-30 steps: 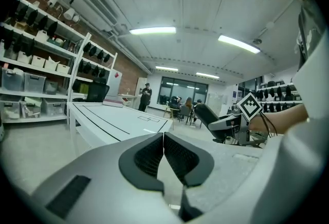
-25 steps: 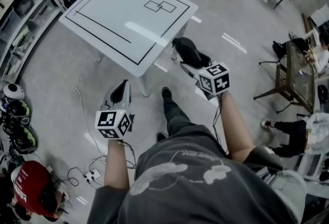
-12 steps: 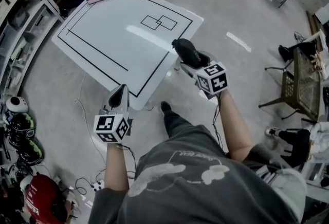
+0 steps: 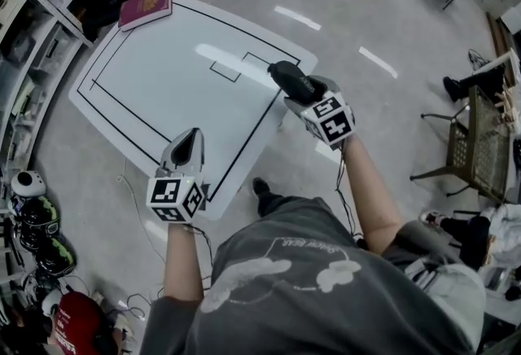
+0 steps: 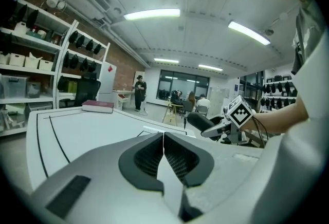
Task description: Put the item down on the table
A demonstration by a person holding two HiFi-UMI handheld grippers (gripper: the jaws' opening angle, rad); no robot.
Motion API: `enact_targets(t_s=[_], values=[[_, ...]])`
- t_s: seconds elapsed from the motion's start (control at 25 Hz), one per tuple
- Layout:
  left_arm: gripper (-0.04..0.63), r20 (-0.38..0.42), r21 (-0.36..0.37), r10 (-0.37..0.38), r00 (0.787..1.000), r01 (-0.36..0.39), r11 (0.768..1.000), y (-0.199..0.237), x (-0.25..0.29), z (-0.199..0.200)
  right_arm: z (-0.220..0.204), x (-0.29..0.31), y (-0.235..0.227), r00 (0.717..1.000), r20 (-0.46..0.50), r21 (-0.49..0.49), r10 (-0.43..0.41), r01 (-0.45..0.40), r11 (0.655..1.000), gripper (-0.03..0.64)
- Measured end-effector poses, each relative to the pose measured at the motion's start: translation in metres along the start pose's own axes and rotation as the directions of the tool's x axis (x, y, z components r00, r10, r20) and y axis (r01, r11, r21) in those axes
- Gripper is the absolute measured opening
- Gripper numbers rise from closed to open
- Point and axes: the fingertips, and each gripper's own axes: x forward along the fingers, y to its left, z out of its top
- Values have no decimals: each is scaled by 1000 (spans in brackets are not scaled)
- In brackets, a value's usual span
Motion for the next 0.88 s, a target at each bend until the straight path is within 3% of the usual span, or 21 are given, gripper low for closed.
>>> enact_targets(t_s=[0.44,0.88], values=[[6,-29,24,-7,1000,8,1000,22,87,26,0,63,-81,993,-111,-64,-29,22,998,331],[6,-62,30,-16,998,18,999,39,137,33,-9,107,-117,974,-223,-157,-36,1,988,331]])
